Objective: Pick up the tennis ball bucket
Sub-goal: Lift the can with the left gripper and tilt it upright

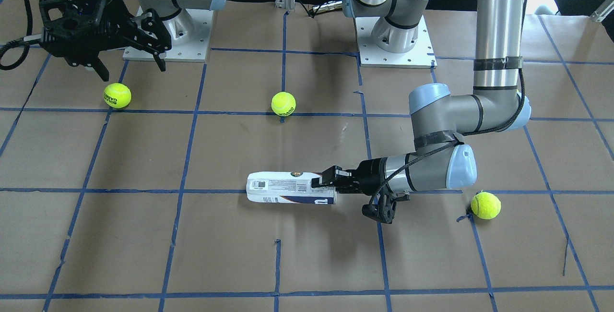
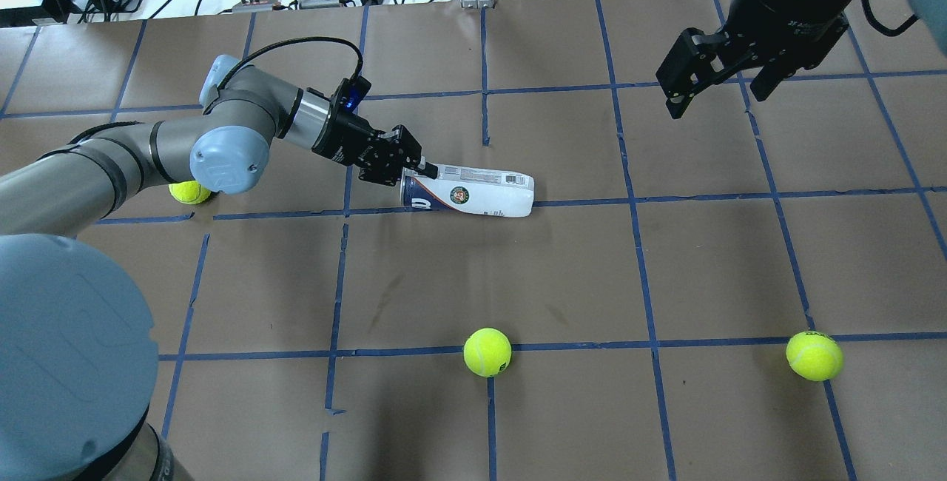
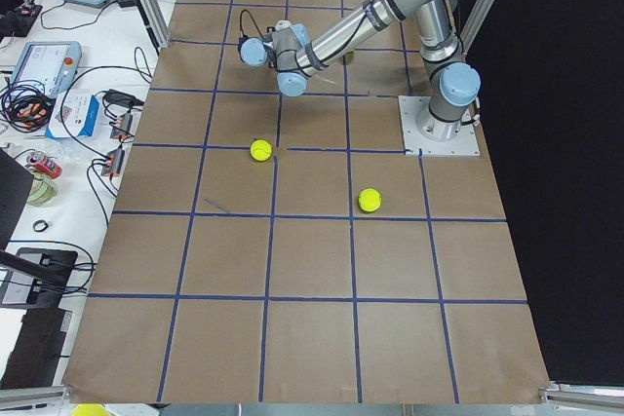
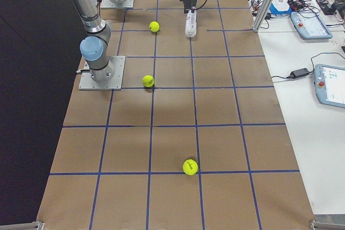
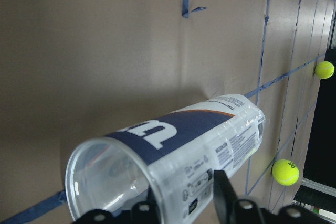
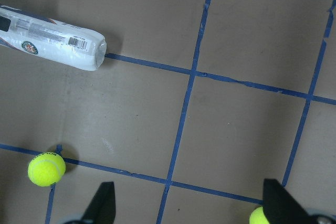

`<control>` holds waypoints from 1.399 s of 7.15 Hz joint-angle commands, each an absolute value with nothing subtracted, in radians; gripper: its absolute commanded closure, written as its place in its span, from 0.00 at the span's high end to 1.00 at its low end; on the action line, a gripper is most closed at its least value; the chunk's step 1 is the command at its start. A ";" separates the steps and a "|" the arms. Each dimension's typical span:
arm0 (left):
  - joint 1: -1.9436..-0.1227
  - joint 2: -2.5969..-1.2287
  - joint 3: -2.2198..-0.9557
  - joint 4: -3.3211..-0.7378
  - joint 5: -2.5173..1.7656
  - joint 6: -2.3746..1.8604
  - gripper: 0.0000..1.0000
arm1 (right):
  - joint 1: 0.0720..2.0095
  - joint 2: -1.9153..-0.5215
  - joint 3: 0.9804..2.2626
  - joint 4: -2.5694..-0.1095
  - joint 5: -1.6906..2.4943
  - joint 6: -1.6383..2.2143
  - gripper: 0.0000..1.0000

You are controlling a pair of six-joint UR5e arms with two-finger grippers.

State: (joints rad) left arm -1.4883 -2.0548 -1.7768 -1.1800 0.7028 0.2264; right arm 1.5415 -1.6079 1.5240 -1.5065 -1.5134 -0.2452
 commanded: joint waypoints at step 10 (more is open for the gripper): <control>-1.793 -2.107 -1.088 -1.426 1.622 -0.051 0.00 | 1.536 -1.608 1.525 -1.508 -1.511 -0.245 1.00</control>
State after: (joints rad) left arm -1.7468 -2.0527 -1.1789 -1.3451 1.4616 -0.1321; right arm 1.5378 -1.6076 1.5261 -1.5073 -1.5115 -0.2448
